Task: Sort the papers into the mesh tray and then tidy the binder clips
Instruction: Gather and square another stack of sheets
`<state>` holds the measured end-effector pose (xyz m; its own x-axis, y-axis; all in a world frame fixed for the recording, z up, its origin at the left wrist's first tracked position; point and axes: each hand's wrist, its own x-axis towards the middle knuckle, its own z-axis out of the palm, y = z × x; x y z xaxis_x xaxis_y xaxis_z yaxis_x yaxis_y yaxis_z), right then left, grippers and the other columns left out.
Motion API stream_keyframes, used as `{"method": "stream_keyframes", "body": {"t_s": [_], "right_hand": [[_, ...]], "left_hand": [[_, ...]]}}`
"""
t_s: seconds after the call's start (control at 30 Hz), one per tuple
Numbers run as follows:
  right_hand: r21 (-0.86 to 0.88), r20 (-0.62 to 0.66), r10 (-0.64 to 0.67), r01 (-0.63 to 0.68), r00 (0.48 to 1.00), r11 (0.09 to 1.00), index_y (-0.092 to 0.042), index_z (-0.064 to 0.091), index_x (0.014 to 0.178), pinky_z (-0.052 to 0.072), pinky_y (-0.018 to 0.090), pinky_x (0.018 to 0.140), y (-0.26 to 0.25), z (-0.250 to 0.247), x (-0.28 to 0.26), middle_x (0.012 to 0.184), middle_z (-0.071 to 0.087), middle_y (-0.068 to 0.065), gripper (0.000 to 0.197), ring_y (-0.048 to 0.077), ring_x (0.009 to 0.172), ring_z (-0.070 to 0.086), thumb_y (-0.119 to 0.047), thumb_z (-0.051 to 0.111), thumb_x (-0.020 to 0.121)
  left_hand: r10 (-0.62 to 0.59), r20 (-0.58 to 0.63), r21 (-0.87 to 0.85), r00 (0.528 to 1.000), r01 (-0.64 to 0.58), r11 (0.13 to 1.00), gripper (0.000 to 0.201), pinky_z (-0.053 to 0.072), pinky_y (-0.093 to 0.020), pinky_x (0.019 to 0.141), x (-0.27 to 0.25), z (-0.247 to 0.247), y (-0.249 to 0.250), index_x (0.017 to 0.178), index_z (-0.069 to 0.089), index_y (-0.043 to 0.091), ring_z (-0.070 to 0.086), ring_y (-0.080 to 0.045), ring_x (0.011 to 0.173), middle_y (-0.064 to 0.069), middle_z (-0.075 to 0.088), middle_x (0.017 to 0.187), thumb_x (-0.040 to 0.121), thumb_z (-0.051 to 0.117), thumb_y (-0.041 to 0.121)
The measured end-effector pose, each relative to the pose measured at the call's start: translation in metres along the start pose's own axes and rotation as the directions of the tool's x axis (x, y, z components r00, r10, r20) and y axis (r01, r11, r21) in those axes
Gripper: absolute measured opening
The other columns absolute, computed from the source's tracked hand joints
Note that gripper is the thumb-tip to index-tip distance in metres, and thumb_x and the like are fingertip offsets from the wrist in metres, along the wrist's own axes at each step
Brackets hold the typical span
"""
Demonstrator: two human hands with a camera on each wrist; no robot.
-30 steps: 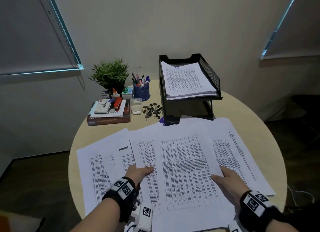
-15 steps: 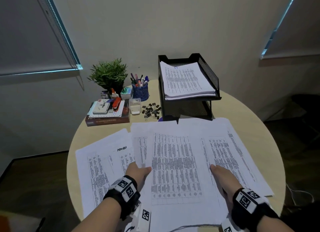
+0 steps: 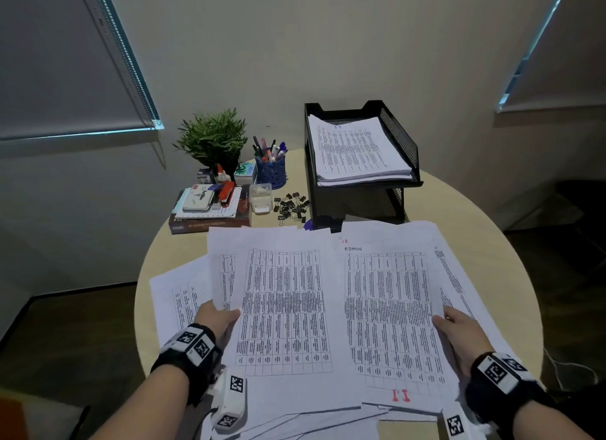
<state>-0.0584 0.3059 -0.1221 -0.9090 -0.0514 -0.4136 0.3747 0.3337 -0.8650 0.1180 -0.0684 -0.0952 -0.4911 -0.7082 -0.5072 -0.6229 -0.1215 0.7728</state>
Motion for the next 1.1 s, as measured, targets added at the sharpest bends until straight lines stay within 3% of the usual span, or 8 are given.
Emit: {"method": "stream_keyframes", "body": {"t_s": [0.13,0.23,0.4,0.53,0.67,0.8,0.97,1.1], "right_hand": [[-0.014,-0.031,0.017,-0.017,0.999,1.000,0.003,0.058,0.120,0.039,0.044,0.104,0.029,-0.010,0.030,0.128,0.058,0.024,0.034,0.029,0.110,0.058,-0.015,0.058,0.091],[-0.050,-0.094,0.007,-0.012,0.996,0.999,0.011,0.059,0.113,0.040,0.039,0.100,-0.002,-0.010,0.007,0.123,0.061,0.021,0.030,0.029,0.105,0.057,-0.011,0.057,0.093],[-0.133,-0.166,-0.118,0.097,0.979,0.986,0.026,0.048,0.108,0.036,0.049,0.098,-0.021,-0.020,0.000,0.116,0.048,0.044,0.037,0.055,0.110,0.047,-0.006,0.056,0.092],[-0.153,-0.181,-0.096,0.068,0.979,0.986,0.015,0.056,0.087,0.038,0.033,0.076,-0.017,-0.032,0.010,0.096,0.057,0.040,0.028,0.050,0.095,0.057,-0.012,0.055,0.092],[-0.039,-0.182,-0.026,0.019,0.983,0.999,-0.008,0.065,0.082,0.050,0.045,0.081,-0.027,-0.050,0.002,0.083,0.068,0.021,0.020,0.037,0.082,0.066,-0.016,0.050,0.094],[0.069,-0.150,-0.001,0.011,0.989,0.998,-0.008,0.062,0.084,0.051,0.040,0.071,-0.047,-0.070,-0.003,0.083,0.067,0.021,0.018,0.032,0.074,0.064,-0.015,0.049,0.095],[0.028,-0.072,-0.052,0.054,0.996,0.998,-0.004,0.062,0.091,0.048,0.030,0.059,-0.077,-0.084,0.004,0.070,0.070,0.015,0.016,0.022,0.052,0.067,-0.011,0.048,0.096],[-0.040,0.034,-0.039,0.040,0.999,0.998,0.004,0.059,0.092,0.040,0.029,0.057,-0.076,-0.063,0.002,0.081,0.062,0.020,0.016,0.027,0.067,0.057,-0.008,0.049,0.096]], "left_hand": [[-0.005,0.001,-0.036,1.000,0.005,0.999,0.028,0.044,-0.026,0.067,-0.008,0.001,0.004,0.113,0.055,-0.016,0.055,-0.025,0.076,-0.010,0.060,0.077,0.087,0.058,-0.004],[-0.008,0.018,-0.078,1.000,0.009,0.997,0.031,0.045,-0.024,0.067,-0.013,0.003,0.007,0.115,0.053,-0.017,0.054,-0.024,0.073,-0.013,0.060,0.082,0.087,0.058,-0.006],[-0.041,0.022,-0.158,0.999,0.044,0.986,0.042,0.043,-0.013,0.033,-0.005,0.010,0.006,0.123,0.045,-0.019,0.057,-0.019,0.053,-0.014,0.057,0.073,0.085,0.060,-0.007],[-0.045,-0.012,-0.173,0.999,0.042,0.984,0.024,0.053,-0.021,0.056,0.006,0.011,0.002,0.108,0.055,-0.013,0.060,-0.027,0.069,-0.017,0.062,0.081,0.085,0.059,-0.007],[-0.049,-0.016,-0.231,0.999,0.044,0.972,0.016,0.048,-0.015,0.042,0.008,0.010,0.001,0.101,0.055,-0.003,0.055,-0.023,0.065,-0.012,0.057,0.075,0.086,0.056,-0.009],[-0.066,0.014,-0.282,0.998,0.067,0.957,0.036,0.049,-0.031,0.075,0.018,0.015,-0.008,0.117,0.051,-0.012,0.060,-0.030,0.081,-0.020,0.063,0.090,0.083,0.061,-0.008],[-0.032,0.106,-0.298,0.994,0.062,0.952,0.018,0.046,-0.034,0.074,0.001,0.038,-0.006,0.088,0.057,0.003,0.056,-0.028,0.078,-0.018,0.059,0.084,0.082,0.056,-0.014],[-0.022,0.099,-0.380,0.995,0.058,0.923,0.059,0.050,-0.038,0.083,-0.013,0.060,-0.002,0.132,0.042,0.004,0.061,-0.032,0.089,-0.023,0.059,0.112,0.079,0.063,-0.010]]}}
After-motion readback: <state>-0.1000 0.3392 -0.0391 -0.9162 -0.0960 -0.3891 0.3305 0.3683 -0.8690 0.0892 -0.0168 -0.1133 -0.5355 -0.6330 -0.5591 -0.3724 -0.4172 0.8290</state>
